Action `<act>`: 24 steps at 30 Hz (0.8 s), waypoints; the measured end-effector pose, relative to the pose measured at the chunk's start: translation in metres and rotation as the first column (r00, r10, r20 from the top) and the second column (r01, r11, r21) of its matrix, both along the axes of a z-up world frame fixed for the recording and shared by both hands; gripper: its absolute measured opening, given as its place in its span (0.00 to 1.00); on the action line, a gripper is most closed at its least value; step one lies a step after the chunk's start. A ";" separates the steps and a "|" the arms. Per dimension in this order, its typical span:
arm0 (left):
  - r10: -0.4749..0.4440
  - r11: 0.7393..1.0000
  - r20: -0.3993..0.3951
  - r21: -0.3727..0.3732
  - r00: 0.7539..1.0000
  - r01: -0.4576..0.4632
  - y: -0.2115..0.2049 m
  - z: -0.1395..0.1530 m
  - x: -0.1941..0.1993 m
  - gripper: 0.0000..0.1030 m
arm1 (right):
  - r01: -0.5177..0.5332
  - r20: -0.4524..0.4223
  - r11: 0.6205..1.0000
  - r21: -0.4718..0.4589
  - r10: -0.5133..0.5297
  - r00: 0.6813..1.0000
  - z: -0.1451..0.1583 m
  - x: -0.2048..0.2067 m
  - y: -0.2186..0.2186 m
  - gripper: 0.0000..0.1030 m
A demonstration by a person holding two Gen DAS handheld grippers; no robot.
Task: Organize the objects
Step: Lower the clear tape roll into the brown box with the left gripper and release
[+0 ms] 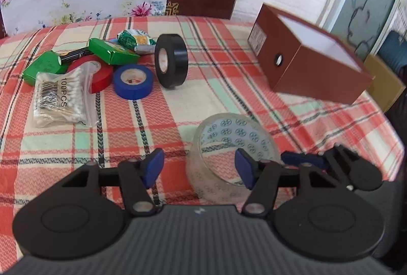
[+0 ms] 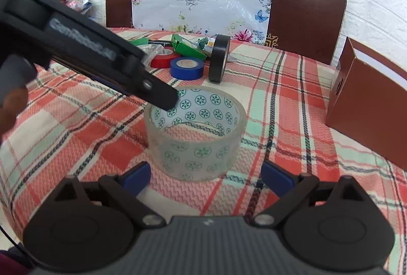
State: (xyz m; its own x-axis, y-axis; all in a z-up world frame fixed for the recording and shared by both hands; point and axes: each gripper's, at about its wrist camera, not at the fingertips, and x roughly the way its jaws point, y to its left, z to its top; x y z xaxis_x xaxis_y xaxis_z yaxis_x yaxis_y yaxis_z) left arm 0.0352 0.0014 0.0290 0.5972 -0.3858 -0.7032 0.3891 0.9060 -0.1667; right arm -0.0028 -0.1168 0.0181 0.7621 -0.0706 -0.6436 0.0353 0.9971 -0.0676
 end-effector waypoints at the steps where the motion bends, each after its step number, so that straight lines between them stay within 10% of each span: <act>1: 0.003 1.000 -0.011 0.026 1.000 -0.003 -0.003 -0.005 0.003 0.45 | -0.005 0.006 1.000 0.005 0.005 1.000 0.000 0.002 -0.001 0.94; 5: 0.015 0.999 -0.032 0.050 0.999 -0.013 -0.009 -0.006 0.008 0.22 | -0.062 0.000 0.998 -0.005 0.062 0.998 -0.006 0.023 0.003 0.89; 15: -0.165 0.982 0.247 -0.047 0.955 0.182 -0.119 0.095 0.034 0.21 | 0.177 0.315 0.967 -0.185 -0.112 0.942 0.057 0.011 -0.063 0.88; 24: -0.304 0.944 0.221 -0.060 0.927 0.324 -0.264 0.099 0.074 0.22 | 0.438 0.340 0.891 -0.117 -0.379 0.861 0.076 0.002 -0.211 0.88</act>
State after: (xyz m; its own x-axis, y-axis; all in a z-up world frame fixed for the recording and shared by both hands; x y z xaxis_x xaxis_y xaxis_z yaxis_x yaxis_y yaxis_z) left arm 0.1093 -0.2627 0.1277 0.5622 -0.6350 -0.5298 0.6855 0.7162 -0.1309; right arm -0.0004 -0.3281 0.0942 0.7914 -0.5123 -0.3336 0.4850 0.8583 -0.1677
